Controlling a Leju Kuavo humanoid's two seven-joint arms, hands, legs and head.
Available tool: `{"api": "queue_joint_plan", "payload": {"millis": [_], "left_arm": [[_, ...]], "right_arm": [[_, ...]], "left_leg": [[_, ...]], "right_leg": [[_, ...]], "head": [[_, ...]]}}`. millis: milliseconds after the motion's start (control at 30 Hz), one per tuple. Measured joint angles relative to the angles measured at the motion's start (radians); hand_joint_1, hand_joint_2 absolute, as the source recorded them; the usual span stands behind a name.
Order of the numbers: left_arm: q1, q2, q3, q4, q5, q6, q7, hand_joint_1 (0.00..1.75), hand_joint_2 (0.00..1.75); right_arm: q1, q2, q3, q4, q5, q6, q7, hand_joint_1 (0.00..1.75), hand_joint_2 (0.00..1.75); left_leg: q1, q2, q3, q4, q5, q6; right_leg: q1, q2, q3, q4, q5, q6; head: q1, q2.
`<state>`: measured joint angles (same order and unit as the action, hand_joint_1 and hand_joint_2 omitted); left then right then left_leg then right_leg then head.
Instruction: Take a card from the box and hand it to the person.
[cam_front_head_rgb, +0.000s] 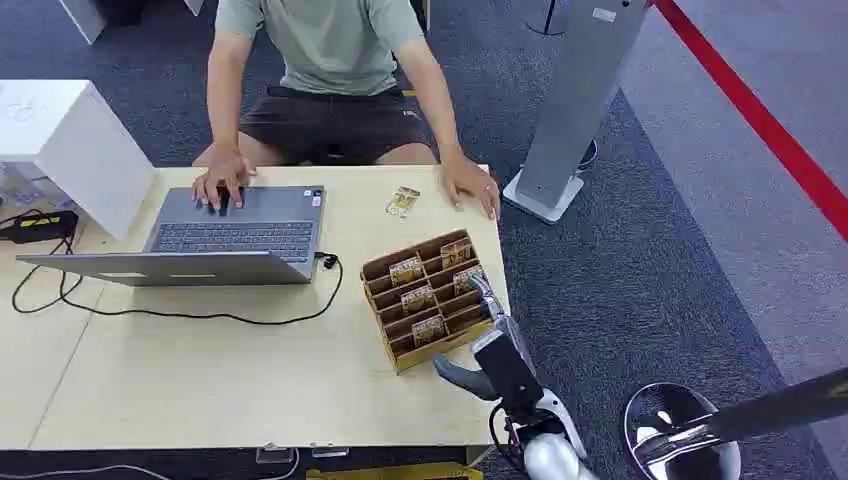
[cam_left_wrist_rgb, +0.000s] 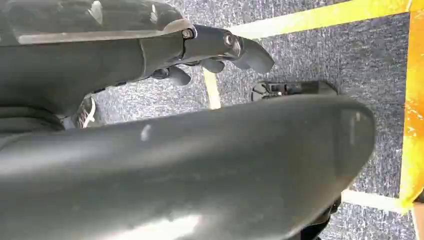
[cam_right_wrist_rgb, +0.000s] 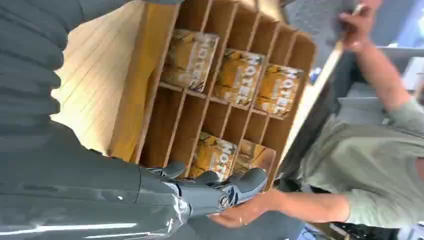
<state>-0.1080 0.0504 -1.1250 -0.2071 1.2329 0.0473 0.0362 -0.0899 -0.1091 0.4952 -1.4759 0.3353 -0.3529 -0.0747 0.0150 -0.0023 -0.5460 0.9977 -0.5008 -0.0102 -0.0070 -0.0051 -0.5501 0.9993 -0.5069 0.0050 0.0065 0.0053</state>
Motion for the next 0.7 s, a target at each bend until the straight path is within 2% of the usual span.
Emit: {"api": "queue_joint_plan", "payload": {"millis": [33,67,133,300,433,467,500,533,567,667,700], "left_arm": [[0.0,0.0,0.0,0.0,-0.005,-0.004,0.0,0.0,0.0],[0.0,0.0,0.0,0.0,-0.011,-0.008,-0.003,0.0,0.0],[-0.001,0.0,0.0,0.0,-0.019,-0.015,-0.005,0.0,0.0],[0.0,0.0,0.0,0.0,-0.025,-0.017,-0.005,0.0,0.0],[-0.002,-0.001,-0.002,0.0,-0.027,-0.024,0.011,0.0,0.0],[-0.002,-0.001,-0.003,0.0,-0.027,-0.025,0.014,0.0,0.0],[-0.002,-0.001,-0.003,0.0,-0.027,-0.026,0.016,0.0,0.0],[-0.002,-0.001,-0.003,0.0,-0.027,-0.026,0.016,0.0,0.0],[-0.002,-0.001,-0.004,0.0,-0.027,-0.026,0.016,0.0,0.0],[-0.002,-0.002,-0.005,0.0,-0.027,-0.026,0.016,0.0,0.0],[-0.002,-0.002,-0.005,0.0,-0.027,-0.026,0.016,0.0,0.0]], "right_arm": [[-0.011,-0.003,0.001,-0.007,0.097,0.009,0.06,0.0,1.75],[-0.03,-0.006,0.002,-0.018,0.218,0.037,0.153,0.0,1.75],[-0.083,-0.012,0.004,-0.053,0.426,0.131,0.322,0.0,1.75],[-0.174,-0.013,0.027,-0.117,0.588,0.255,0.45,0.0,1.75],[-0.271,-0.003,0.104,-0.134,0.744,0.482,0.61,0.0,1.75],[-0.288,-0.001,0.123,-0.134,0.752,0.503,0.631,0.12,1.75],[-0.3,0.004,0.142,-0.134,0.755,0.515,0.645,0.12,1.75],[-0.308,0.008,0.163,-0.134,0.755,0.522,0.655,0.3,1.75],[-0.314,0.011,0.179,-0.134,0.755,0.528,0.668,0.61,1.75],[-0.32,0.013,0.216,-0.134,0.748,0.544,0.7,0.89,1.75],[-0.321,0.013,0.228,-0.134,0.742,0.546,0.71,0.89,1.75]], "left_leg": [[0.0,0.0,0.0,0.0,0.0,0.0],[0.0,0.0,0.0,0.0,0.0,0.0],[0.0,0.001,0.001,0.0,0.001,0.0],[0.0,0.0,0.0,0.0,0.001,0.0],[0.0,0.001,0.0,0.0,0.002,0.0],[0.0,0.0,0.0,0.0,0.002,0.0],[0.0,0.0,0.0,0.0,0.002,0.0],[0.0,0.0,0.0,0.0,0.002,-0.001],[0.0,0.0,0.0,0.0,0.002,0.0],[0.0,0.0,0.0,0.0,0.002,0.0],[0.0,0.0,0.0,0.0,0.002,0.0]], "right_leg": [[0.0,0.0,0.0,0.0,0.0,0.0],[0.0,0.001,0.0,0.0,0.0,0.0],[0.0,0.001,0.0,0.0,0.001,0.0],[0.0,0.001,0.0,0.0,0.001,0.0],[0.0,0.001,0.0,0.001,0.001,0.0],[0.0,0.0,0.0,0.001,0.001,0.0],[0.0,0.0,0.0,0.001,0.001,0.0],[0.0,0.0,0.0,0.001,0.001,0.0],[0.0,0.0,0.0,0.001,0.001,0.0],[0.0,0.0,0.0,0.001,0.001,0.0],[0.0,0.0,-0.001,0.001,0.001,0.0]], "head": [[0.0,0.0],[0.0,0.0],[0.0,0.0],[0.002,0.0],[-0.002,0.0],[-0.002,0.0],[-0.001,0.0],[0.0,0.0],[-0.002,0.0],[-0.001,0.0],[0.0,0.0]]}}
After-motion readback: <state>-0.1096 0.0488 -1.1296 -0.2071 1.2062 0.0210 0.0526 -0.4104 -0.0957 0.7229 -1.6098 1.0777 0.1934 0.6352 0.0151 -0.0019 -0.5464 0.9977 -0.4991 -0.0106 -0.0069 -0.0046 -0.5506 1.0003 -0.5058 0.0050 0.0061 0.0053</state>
